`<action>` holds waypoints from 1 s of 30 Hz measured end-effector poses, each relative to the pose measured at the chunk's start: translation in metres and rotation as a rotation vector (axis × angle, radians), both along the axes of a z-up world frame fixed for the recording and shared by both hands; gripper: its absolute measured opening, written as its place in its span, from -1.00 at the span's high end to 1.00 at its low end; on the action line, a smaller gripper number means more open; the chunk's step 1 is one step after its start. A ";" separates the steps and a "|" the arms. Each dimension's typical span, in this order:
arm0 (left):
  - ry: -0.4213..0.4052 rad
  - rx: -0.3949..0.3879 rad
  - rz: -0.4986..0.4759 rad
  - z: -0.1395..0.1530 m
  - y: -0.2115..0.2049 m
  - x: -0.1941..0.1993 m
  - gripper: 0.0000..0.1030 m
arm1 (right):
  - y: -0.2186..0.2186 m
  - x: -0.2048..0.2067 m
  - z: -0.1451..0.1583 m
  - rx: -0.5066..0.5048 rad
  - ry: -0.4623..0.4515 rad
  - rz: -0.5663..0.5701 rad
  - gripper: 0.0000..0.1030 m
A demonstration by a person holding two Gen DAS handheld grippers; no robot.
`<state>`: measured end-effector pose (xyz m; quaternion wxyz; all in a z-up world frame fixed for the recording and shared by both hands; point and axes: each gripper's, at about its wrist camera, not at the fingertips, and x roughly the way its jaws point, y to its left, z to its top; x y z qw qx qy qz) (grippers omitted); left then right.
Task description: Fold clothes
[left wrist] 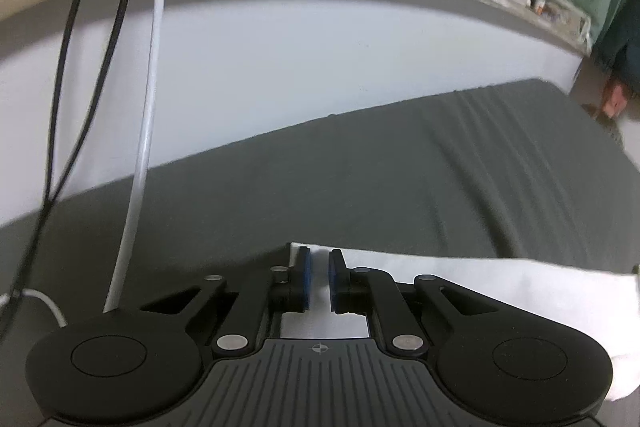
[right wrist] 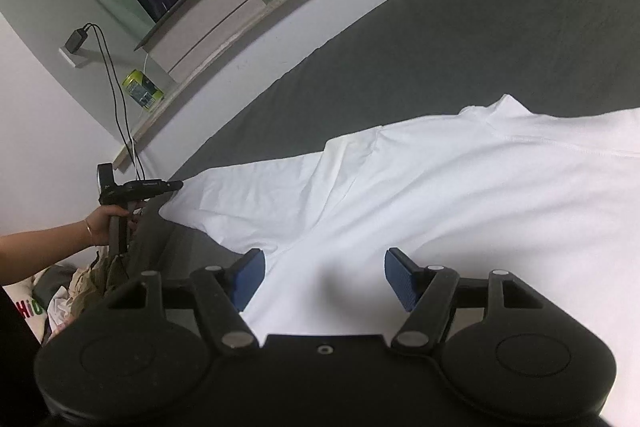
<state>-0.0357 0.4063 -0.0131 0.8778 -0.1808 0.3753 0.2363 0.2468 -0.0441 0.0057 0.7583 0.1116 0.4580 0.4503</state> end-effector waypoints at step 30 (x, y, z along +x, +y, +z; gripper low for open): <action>0.062 -0.158 0.135 0.002 0.006 0.004 0.85 | 0.023 -0.009 -0.018 0.000 0.073 0.061 -0.28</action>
